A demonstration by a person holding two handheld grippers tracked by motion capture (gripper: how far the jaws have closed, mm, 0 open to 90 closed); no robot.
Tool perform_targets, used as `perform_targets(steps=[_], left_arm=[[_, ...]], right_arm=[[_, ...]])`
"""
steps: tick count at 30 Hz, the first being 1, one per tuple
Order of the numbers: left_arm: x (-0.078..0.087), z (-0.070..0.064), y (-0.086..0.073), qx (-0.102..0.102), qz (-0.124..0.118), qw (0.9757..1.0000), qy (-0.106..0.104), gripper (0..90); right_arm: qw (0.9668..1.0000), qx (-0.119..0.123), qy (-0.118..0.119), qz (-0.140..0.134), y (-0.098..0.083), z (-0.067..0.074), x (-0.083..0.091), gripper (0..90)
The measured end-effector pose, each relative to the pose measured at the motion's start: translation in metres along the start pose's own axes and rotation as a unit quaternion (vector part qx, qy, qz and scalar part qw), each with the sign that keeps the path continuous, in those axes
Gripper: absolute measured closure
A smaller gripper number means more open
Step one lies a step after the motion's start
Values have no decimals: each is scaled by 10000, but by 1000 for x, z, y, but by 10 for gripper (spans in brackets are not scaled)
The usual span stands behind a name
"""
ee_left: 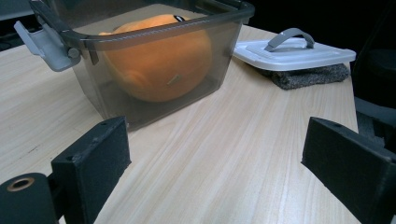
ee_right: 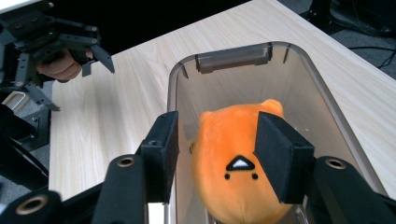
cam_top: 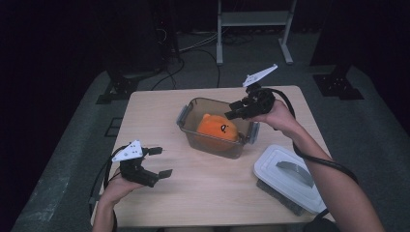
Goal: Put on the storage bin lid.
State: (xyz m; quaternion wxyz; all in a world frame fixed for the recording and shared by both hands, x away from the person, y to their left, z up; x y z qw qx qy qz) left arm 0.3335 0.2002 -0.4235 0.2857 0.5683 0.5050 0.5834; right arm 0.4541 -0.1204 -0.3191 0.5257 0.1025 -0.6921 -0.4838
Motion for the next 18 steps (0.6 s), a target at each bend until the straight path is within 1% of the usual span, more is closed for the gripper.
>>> perform_targets(steps=[4,8,9,10,13,14,18], left_arm=[[1,0,1,-16,-13,10000,1,69],[0,0,1,-13,-14,10000,-12,70],[0,0,1,-13,-14,10000,-12,70],[-1,0,0,-13,-10,10000,-13,70],[-1,0,0,-7,-5,10000,-20,70],[-1,0,0,-7,-5,10000,-20,70],[-2,-1,1,-24,-1,10000,-33,70]], right_arm=[[10000,-3,-37,-46,-7,-4,16,464],[9999,-55,-101,-73,-16,-12,31,450],[9999,-55,-101,-73,-16,-12,31,450],[9998,-73,-140,-80,-21,-15,38,441],[9997,-131,-161,-147,-28,-18,48,435],[9997,-131,-161,-147,-28,-18,48,435],[9995,-136,-228,-196,-35,-21,62,419]])
Point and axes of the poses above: each handheld gripper's, and its own axes: x roughly backward along the jaws, y roughly out of its top, z roughly to its left, the point moved 5 cm from there along -x, roughly forward along the jaws, and after that the axes turned 13 degrees about -y, right-handed, at the moved point
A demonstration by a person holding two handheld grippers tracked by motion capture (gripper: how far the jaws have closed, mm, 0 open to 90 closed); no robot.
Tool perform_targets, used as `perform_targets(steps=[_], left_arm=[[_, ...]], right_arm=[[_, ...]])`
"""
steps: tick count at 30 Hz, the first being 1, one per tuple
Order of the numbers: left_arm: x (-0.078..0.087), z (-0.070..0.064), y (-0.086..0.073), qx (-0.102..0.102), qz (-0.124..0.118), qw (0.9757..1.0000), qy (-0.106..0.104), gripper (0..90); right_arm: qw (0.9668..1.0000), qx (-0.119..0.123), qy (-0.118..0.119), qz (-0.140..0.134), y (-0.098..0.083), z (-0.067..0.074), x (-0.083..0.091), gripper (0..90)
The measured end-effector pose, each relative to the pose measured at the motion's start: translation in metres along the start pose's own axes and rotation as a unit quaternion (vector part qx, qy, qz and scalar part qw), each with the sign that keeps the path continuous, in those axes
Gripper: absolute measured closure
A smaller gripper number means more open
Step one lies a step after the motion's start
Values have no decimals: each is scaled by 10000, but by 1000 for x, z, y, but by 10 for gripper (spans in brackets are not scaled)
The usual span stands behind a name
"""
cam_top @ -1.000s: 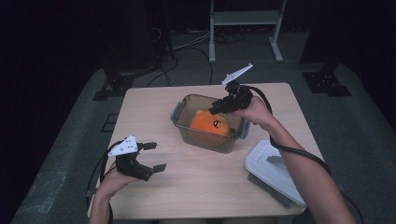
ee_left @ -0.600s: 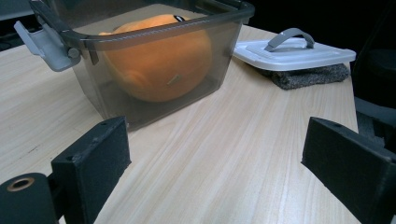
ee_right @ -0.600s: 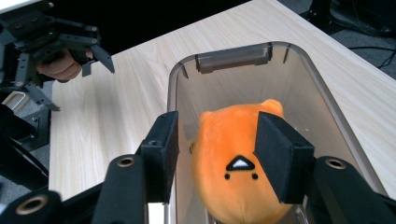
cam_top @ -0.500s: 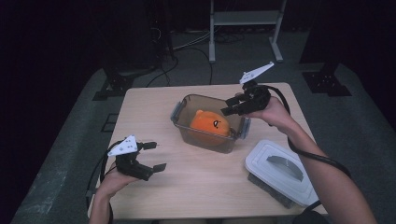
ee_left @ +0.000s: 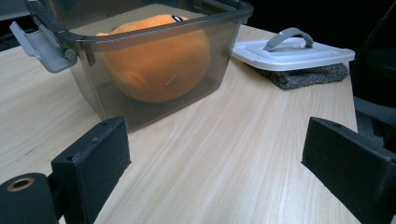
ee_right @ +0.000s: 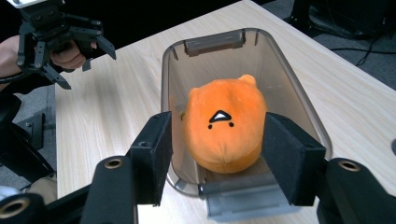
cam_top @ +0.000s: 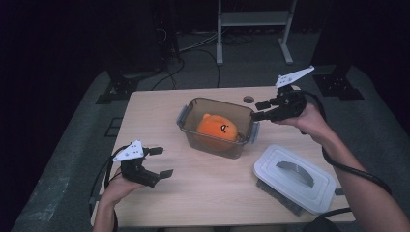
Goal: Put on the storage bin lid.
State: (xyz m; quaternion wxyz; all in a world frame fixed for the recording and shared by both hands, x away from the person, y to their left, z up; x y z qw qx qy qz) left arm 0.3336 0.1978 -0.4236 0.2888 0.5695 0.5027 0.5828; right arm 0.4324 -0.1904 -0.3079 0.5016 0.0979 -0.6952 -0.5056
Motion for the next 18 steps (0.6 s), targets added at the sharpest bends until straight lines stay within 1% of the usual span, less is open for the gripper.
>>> perform_targets(steps=[2,4,5,6,7,8,13,18], left_arm=[[0,0,0,-13,5,10000,6,70],[1,0,0,-3,-1,10000,16,70],[1,0,0,5,-10,10000,15,70],[1,0,0,11,-15,10000,17,70],[1,0,0,11,-15,10000,17,70],[1,0,-1,20,-12,10000,20,70],[0,0,0,5,-14,10000,19,70],[-1,0,-2,35,1,10000,16,70]], right_arm=[[10000,40,-67,37,-1,-2,6,413],[9999,3,-89,47,-5,-3,12,413],[9998,26,-145,92,-8,-4,14,412],[9998,19,-169,118,-12,-5,16,410],[9998,19,-169,118,-12,-5,16,410],[9996,-1,-193,195,-21,-6,19,407],[9997,-185,-163,81,-38,-8,26,402],[9995,-251,-208,5,-52,-7,34,393]])
Point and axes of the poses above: each handheld gripper's, and its own axes: x roughly backward along the jaws, y roughly out of its top, z roughly to its left, the point moved 5 cm from there along -x, roughly forward along the jaws, and after that the axes turned 13 degrees about -y, right-handed, at the moved point
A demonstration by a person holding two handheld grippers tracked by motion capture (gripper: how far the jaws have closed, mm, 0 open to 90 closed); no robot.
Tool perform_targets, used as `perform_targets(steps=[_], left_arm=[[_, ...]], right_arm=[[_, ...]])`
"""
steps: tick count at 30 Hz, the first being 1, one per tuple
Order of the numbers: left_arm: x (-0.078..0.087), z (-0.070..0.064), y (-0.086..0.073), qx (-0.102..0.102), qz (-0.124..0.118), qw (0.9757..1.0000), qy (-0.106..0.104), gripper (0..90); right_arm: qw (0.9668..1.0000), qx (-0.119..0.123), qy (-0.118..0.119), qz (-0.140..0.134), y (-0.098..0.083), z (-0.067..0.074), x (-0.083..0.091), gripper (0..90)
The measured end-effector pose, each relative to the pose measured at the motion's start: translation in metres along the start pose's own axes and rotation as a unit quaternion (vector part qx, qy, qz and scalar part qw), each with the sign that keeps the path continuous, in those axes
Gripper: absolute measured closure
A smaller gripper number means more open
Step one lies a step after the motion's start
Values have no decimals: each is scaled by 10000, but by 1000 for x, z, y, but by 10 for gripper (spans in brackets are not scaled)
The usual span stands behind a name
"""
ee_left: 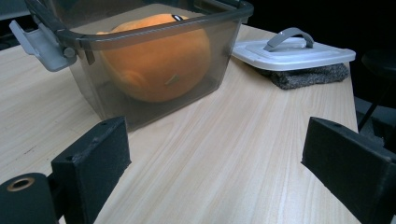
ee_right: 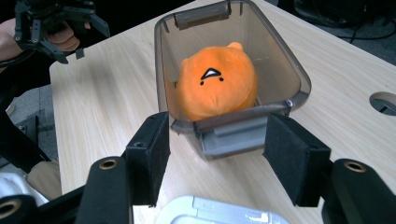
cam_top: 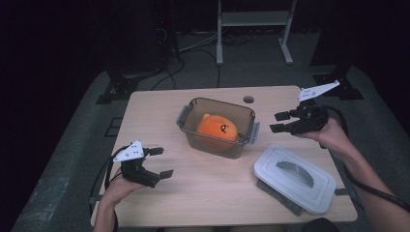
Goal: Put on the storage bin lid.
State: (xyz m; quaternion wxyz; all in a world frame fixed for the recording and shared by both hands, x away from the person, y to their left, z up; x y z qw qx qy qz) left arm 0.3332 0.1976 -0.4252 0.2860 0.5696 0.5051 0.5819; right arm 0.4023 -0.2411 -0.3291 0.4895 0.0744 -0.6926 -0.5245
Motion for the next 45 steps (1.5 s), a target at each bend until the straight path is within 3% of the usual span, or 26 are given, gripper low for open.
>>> perform_targets(steps=[6,16,34,40,45], left_arm=[[1,1,-1,13,-10,10000,23,70],[4,1,-2,42,-46,10000,58,70],[6,2,-3,86,-62,9999,67,70],[5,2,-3,73,-63,9999,57,70],[4,2,-3,68,-39,10000,41,70]], right_arm=[[9997,-164,-29,-172,-20,-1,11,375],[9990,-363,-122,-215,-55,0,17,354],[9979,-582,-261,-144,-109,2,12,357],[9966,-713,-416,-60,-141,4,6,367],[9959,-767,-486,-30,-155,2,4,388]])
Point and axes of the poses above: each handheld gripper's, and its own axes: x roughly backward along the jaws, y roughly out of its top, z roughly to its left, the point moved 5 cm from there along -x, roughly forward along the jaws, and after that the axes turned 13 degrees about -y, right-handed, at the moved point
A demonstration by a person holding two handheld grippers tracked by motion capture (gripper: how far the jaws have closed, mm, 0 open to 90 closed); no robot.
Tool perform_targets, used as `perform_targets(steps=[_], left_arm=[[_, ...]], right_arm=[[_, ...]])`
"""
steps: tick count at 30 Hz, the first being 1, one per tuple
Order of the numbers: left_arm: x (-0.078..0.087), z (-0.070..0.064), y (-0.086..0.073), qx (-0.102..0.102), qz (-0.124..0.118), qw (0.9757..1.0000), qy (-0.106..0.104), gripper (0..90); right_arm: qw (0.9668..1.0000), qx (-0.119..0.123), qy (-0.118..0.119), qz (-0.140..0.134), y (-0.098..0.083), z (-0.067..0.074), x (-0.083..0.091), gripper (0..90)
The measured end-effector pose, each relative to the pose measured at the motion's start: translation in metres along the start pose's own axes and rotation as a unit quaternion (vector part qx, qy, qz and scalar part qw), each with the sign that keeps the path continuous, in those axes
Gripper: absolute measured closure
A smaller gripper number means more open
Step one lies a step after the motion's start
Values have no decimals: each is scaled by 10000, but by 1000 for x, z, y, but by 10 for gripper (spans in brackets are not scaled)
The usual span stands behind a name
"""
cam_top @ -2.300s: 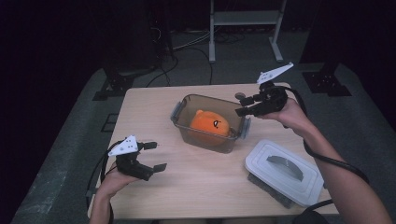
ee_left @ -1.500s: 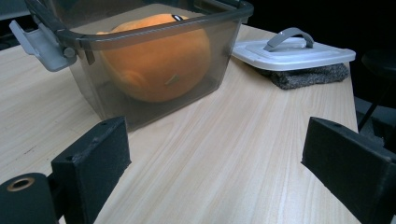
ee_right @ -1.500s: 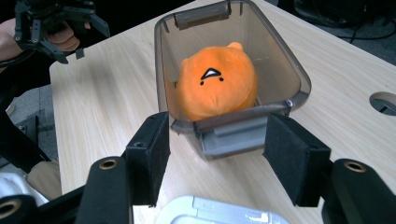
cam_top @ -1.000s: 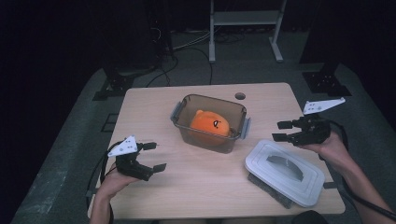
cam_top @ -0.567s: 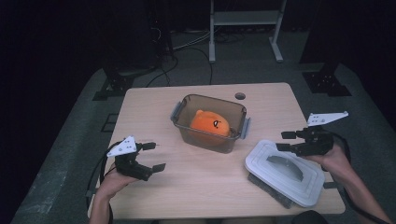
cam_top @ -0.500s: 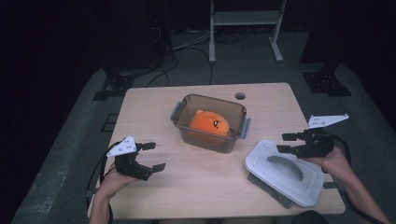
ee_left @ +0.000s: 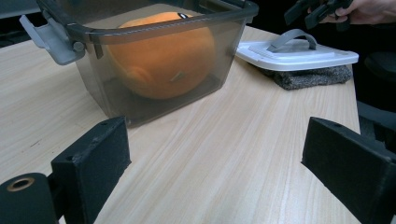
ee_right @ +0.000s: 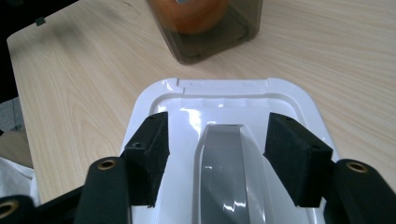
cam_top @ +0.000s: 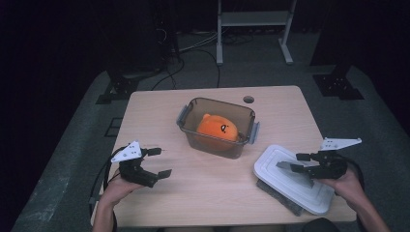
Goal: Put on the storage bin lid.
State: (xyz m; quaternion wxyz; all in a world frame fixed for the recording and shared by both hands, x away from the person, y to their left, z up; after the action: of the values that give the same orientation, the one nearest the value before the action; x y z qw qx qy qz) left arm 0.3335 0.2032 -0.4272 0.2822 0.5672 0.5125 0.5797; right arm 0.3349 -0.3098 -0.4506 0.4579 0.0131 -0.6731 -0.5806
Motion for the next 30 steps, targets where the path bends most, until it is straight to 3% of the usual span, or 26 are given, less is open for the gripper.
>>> perform_targets(steps=[11,21,30], left_arm=[[1,2,-2,25,6,10000,14,69],[2,3,-3,52,4,10000,22,70],[2,3,-3,54,-2,10000,15,70]], right_arm=[[9999,96,-104,70,-14,2,-6,437],[9997,186,-181,26,-25,2,-9,599],[9994,272,-230,14,-25,3,-8,651]])
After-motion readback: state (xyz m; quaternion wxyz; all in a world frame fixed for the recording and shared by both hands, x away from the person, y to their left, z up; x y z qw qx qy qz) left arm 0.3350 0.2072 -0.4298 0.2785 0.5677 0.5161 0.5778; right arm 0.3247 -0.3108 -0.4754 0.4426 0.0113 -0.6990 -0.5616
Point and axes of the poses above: each handheld gripper's, and its own axes: x roughly backward along the jaws, y roughly out of its top, z roughly to its left, the point moved 5 cm from there along -x, roughly forward along the jaws, and after that the axes turned 13 degrees about -y, right-handed, at the moved point
